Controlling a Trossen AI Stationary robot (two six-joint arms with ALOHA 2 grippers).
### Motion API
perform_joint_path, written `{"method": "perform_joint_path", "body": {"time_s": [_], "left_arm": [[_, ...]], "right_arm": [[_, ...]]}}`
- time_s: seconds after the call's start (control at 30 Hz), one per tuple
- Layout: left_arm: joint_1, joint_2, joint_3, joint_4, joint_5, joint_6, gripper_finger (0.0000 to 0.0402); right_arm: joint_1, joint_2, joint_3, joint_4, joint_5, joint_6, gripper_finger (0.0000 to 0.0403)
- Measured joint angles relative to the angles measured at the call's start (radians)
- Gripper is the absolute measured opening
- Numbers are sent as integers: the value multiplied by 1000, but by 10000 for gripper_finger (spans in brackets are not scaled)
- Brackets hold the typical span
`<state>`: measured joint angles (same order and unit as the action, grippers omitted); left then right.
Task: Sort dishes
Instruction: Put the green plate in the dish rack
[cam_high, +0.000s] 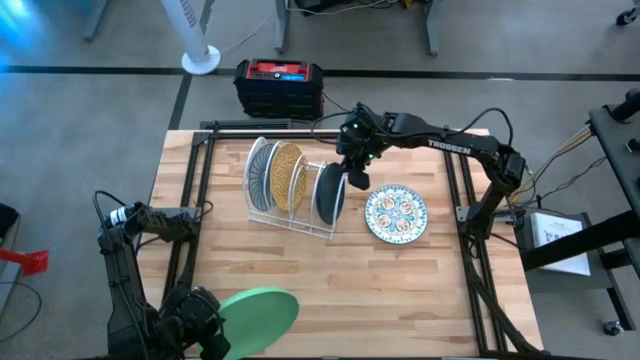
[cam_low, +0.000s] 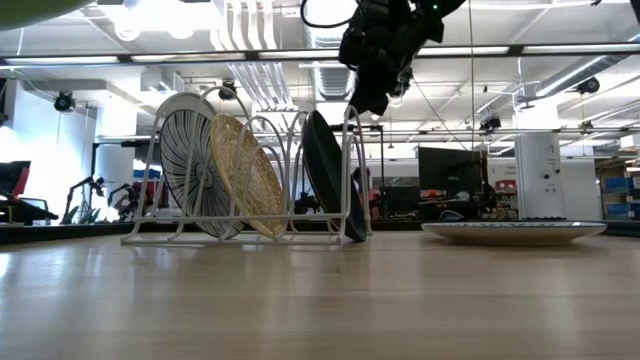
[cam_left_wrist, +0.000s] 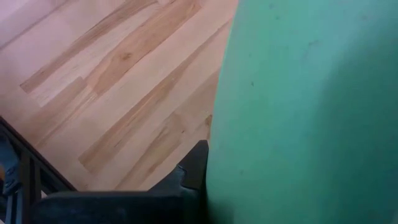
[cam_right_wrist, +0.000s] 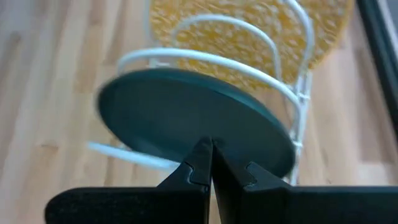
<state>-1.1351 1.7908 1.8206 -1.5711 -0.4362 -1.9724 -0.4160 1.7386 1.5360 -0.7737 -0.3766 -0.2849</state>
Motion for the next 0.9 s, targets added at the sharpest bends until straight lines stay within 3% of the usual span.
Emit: {"method": "perform_joint_path", "body": {"time_s": [0.6, 0.9], "left_arm": [[0, 0, 0, 0, -2, -3, 43], [0, 1, 0, 0, -3, -3, 43]], "right_arm": [[6, -10, 4, -120, 87, -28, 0], [4, -36, 7, -154, 192, -62, 0]]}}
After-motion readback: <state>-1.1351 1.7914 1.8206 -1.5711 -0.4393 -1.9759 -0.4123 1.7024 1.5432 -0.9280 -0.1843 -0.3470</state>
